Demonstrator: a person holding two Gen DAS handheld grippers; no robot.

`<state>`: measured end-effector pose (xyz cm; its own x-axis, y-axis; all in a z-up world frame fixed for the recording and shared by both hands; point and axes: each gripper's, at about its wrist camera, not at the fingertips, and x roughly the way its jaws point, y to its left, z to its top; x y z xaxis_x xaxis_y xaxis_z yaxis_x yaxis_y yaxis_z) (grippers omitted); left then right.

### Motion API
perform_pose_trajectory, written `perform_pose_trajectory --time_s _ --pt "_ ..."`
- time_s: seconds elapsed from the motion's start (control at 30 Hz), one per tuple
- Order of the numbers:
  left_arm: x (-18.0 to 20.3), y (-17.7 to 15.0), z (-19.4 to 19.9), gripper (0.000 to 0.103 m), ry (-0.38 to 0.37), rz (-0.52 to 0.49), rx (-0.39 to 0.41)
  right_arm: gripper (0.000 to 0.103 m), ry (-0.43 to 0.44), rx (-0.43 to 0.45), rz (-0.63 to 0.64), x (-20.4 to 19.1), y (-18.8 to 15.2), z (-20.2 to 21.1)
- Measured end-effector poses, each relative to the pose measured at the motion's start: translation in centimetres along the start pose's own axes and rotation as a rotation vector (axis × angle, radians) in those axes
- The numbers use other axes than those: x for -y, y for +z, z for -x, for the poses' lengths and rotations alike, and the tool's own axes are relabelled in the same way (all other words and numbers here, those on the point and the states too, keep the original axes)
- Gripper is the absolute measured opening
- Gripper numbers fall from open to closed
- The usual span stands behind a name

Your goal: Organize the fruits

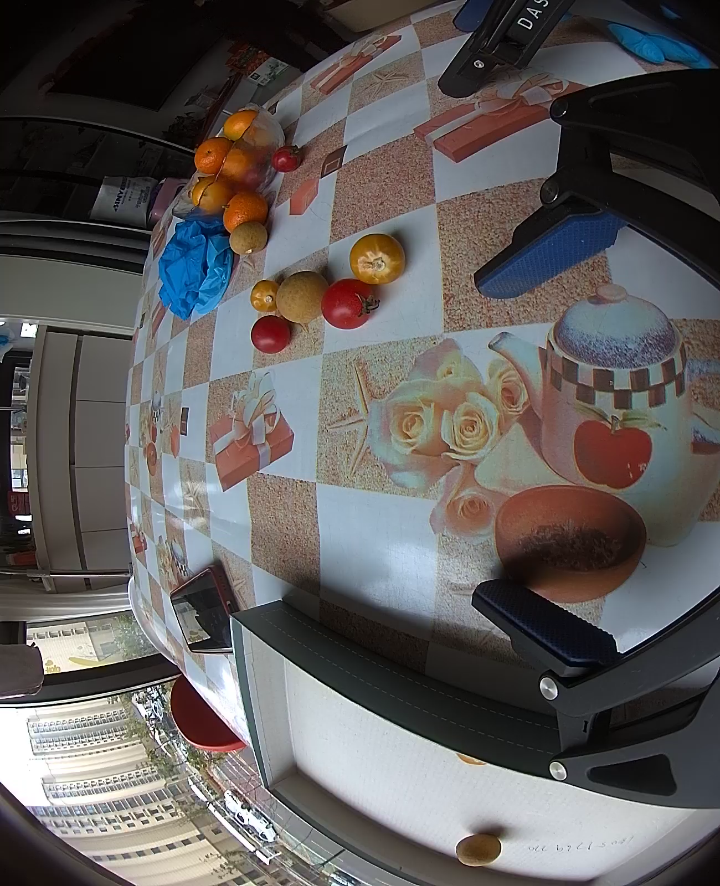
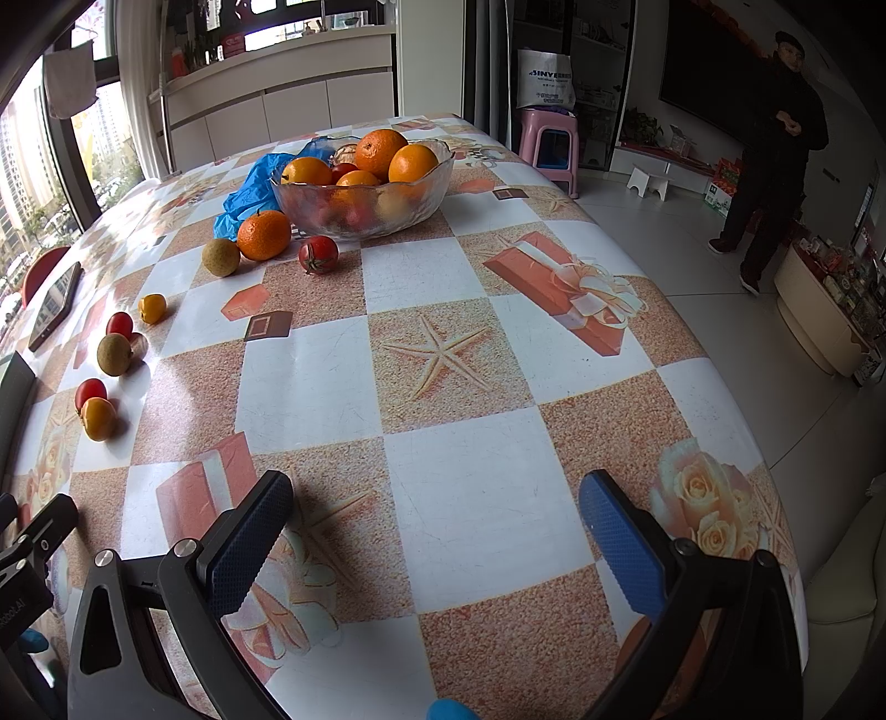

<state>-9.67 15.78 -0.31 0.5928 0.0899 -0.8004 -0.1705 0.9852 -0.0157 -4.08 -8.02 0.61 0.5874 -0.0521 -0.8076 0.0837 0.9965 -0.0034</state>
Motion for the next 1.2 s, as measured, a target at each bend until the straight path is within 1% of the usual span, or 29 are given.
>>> perform_pose_trajectory --time_s 0.33,0.5,0.57,0.63,0.7,0.73,0.87,0.97,1.03,1.1,1.13,1.2 --pt "0.0 0.0 0.0 0.102 0.0 0.0 0.0 0.103 -0.001 0.0 0.0 0.0 0.0 -0.1" --pt "0.0 0.0 0.0 0.102 0.0 0.001 0.0 0.103 -0.018 -0.014 -0.019 -0.2 0.3 -0.1" --pt "0.0 0.0 0.0 0.102 0.0 0.0 0.0 0.103 -0.022 -0.034 -0.017 -0.2 0.5 -0.1" --pt "0.0 0.0 0.0 0.102 -0.002 -0.001 0.0 0.103 -0.012 -0.094 -0.016 -0.5 1.2 -0.3" --pt "0.0 0.0 0.0 0.102 -0.002 -0.001 0.0 0.103 0.042 -0.128 0.003 -1.3 2.0 -0.3" --pt "0.0 0.0 0.0 0.102 -0.002 -0.001 0.0 0.103 0.062 -0.127 0.017 -1.8 2.5 -0.3" --pt "0.0 0.0 0.0 0.102 -0.002 0.0 0.0 0.103 0.059 -0.074 0.067 -3.9 5.1 -0.6" --pt "0.0 0.0 0.0 0.102 -0.002 0.0 0.0 0.103 0.068 -0.073 0.066 -4.9 6.9 -2.1" --pt "0.0 0.0 0.0 0.102 -0.002 0.0 0.0 0.101 0.074 -0.076 0.06 -5.3 7.7 -3.2" --pt "0.0 0.0 0.0 0.102 -0.002 0.0 0.0 0.093 0.091 -0.073 0.057 -5.8 8.4 -4.1" --pt "0.0 0.0 0.0 0.102 -0.002 0.0 0.0 0.091 0.1 -0.074 0.057 -6.0 8.7 -4.5" --pt "0.0 0.0 0.0 0.102 -0.002 0.0 0.0 0.082 0.128 -0.073 0.055 -6.4 9.2 -5.2"
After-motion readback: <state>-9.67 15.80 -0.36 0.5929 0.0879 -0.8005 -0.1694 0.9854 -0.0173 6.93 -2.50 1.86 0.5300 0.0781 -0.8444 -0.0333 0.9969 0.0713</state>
